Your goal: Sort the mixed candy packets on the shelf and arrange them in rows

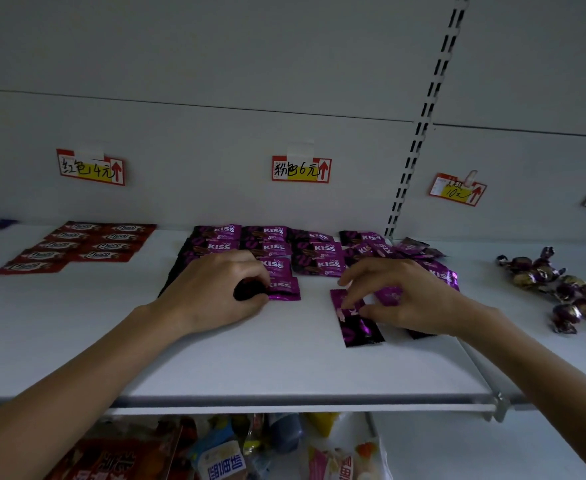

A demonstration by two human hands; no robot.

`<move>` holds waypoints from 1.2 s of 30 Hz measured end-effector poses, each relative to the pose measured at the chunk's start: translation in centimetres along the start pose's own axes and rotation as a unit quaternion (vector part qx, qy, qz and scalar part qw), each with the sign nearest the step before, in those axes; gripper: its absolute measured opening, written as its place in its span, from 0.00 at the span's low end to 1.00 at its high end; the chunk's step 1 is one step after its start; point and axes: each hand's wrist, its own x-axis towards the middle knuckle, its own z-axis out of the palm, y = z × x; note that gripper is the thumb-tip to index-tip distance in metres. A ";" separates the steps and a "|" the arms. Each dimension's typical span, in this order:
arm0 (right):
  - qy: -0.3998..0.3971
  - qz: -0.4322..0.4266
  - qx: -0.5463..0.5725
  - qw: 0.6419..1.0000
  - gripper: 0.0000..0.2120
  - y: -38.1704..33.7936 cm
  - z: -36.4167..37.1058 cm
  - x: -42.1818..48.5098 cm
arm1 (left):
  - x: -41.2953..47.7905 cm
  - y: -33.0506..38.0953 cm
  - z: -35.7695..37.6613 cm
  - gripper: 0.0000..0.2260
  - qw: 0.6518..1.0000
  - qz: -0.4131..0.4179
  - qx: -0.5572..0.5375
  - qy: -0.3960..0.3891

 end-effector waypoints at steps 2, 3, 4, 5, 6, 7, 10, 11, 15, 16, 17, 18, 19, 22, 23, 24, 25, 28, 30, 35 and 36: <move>0.004 0.004 -0.030 1.000 0.07 0.2 0.2 0.1 | 0.0 -0.1 -0.1 0.11 1.000 0.001 0.006 0.002; 0.015 0.012 -0.053 0.998 0.07 0.3 0.3 0.2 | 0.1 -0.1 -0.2 0.13 1.000 0.002 0.010 0.003; 0.029 0.020 -0.070 0.997 0.08 0.5 0.4 0.3 | 0.1 -0.2 -0.2 0.14 1.000 0.002 0.013 0.005; 0.039 0.026 -0.080 0.996 0.08 0.5 0.5 0.4 | 0.1 -0.2 -0.3 0.16 1.000 0.002 0.014 0.005; 0.045 0.029 -0.084 0.995 0.08 0.5 0.7 0.5 | 0.1 -0.2 -0.3 0.16 1.000 0.001 0.015 0.006; 0.048 0.032 -0.087 0.995 0.08 0.4 0.9 0.7 | 0.1 -0.2 -0.3 0.14 1.000 -0.001 0.016 0.006; 0.059 0.049 -0.095 0.993 0.09 0.0 1.3 1.3 | 0.0 -0.2 -0.4 0.11 1.000 -0.008 0.017 0.004; 0.067 0.051 -0.096 0.992 0.09 -0.1 1.4 1.6 | 0.0 -0.3 -0.4 0.11 1.000 -0.009 0.020 0.004; 0.086 0.046 -0.100 0.990 0.10 -0.6 1.9 2.4 | 0.0 -0.3 -0.6 0.11 1.000 -0.011 0.022 0.001; 0.086 0.047 -0.099 0.990 0.11 -0.7 2.0 2.5 | 0.0 -0.3 -0.6 0.12 1.000 -0.012 0.023 -0.002; 0.086 0.049 -0.098 0.990 0.11 -0.8 2.0 2.5 | 0.0 -0.2 -0.6 0.14 1.000 -0.014 0.024 -0.006; 0.085 0.049 -0.097 0.990 0.11 -0.8 2.0 2.6 | 0.0 -0.2 -0.6 0.15 0.999 -0.016 0.025 -0.011; 0.084 0.048 -0.097 0.991 0.11 -0.9 2.1 2.7 | 0.1 -0.2 -0.6 0.15 0.999 -0.018 0.026 -0.016; 0.081 0.040 -0.092 0.992 0.11 -0.9 2.1 2.9 | 0.2 -0.1 -0.5 0.16 0.999 -0.018 0.028 -0.028; 0.082 0.039 -0.089 0.992 0.10 -0.8 2.0 2.9 | 0.2 -0.1 -0.5 0.16 0.999 -0.018 0.029 -0.029; 0.082 0.038 -0.087 0.992 0.10 -0.8 2.0 2.9 | 0.2 0.0 -0.5 0.17 0.999 -0.019 0.031 -0.030; 0.083 0.039 -0.086 0.992 0.10 -0.8 2.0 2.9 | 0.2 0.0 -0.5 0.17 0.999 -0.019 0.034 -0.030; 0.092 0.036 -0.083 0.992 0.10 -0.9 2.0 2.8 | 0.2 0.1 -0.5 0.18 0.999 -0.015 0.033 -0.022; 0.118 0.042 -0.067 0.990 0.09 -0.8 1.3 2.6 | 0.4 0.4 -0.5 0.22 1.000 -0.007 0.026 -0.006; 0.199 0.144 -0.065 0.967 0.07 1.8 -2.7 0.4 | 2.9 4.4 0.5 0.19 0.999 0.009 -0.032 -0.010; 0.198 0.173 -0.071 0.962 0.08 2.5 -3.5 -0.5 | 3.6 5.6 1.0 0.19 0.998 0.021 -0.047 -0.024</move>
